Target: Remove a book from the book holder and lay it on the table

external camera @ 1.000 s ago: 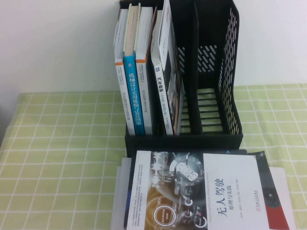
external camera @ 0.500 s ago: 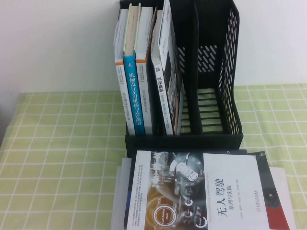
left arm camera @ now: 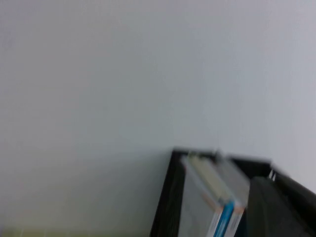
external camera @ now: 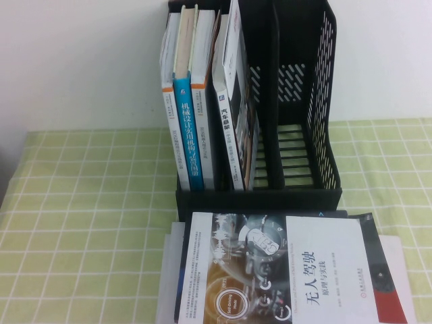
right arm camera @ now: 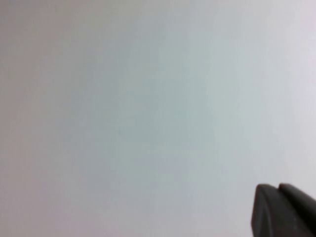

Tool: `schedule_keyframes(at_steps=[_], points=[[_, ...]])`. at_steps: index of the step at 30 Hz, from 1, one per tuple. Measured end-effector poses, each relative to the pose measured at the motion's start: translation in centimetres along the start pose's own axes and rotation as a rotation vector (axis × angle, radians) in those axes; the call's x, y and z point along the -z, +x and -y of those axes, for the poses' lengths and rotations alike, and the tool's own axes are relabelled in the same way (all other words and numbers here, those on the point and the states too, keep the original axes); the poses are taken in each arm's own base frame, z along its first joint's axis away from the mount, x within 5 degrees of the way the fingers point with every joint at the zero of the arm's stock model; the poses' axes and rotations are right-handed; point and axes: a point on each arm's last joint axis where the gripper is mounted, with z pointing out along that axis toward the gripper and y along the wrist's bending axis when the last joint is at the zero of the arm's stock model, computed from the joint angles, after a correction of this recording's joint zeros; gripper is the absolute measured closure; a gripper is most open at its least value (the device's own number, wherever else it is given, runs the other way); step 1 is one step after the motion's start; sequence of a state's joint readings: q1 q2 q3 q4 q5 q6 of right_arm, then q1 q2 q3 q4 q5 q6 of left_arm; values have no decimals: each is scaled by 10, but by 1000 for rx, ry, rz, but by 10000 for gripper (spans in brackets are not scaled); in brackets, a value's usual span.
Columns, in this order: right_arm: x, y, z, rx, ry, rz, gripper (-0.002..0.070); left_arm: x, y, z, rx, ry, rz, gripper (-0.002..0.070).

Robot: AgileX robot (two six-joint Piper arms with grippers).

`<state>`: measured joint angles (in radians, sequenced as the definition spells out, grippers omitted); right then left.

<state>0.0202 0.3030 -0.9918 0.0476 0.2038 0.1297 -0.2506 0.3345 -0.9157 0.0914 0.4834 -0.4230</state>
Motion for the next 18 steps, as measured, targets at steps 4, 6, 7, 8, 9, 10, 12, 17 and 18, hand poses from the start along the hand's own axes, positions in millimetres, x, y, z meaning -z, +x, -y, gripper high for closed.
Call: schedule_keyframes(at_steps=[4,6,7,8,9,10,12,17,18], points=[[-35,30,5,17,41,-287,678,-38,17,-5,-76,-116,-331,676],[-46,45,8,62,48,-402,678,-55,29,-9,-125,-153,-468,676],[-49,50,9,81,49,-442,678,-63,34,-11,-135,-166,-515,676],[-51,54,9,91,48,-475,678,-71,40,-12,-138,-175,-561,676],[-52,57,9,83,44,-495,678,-79,44,-12,-131,-178,-594,676],[-53,60,9,65,40,-509,678,-84,48,-12,-124,-174,-619,676],[-53,71,7,-5,19,-550,678,-96,55,-9,-102,-140,-660,676],[-55,120,3,-129,-71,-722,678,-127,69,4,-75,41,-688,676],[-56,132,2,-125,-101,-769,678,-135,71,7,-67,78,-680,676]])
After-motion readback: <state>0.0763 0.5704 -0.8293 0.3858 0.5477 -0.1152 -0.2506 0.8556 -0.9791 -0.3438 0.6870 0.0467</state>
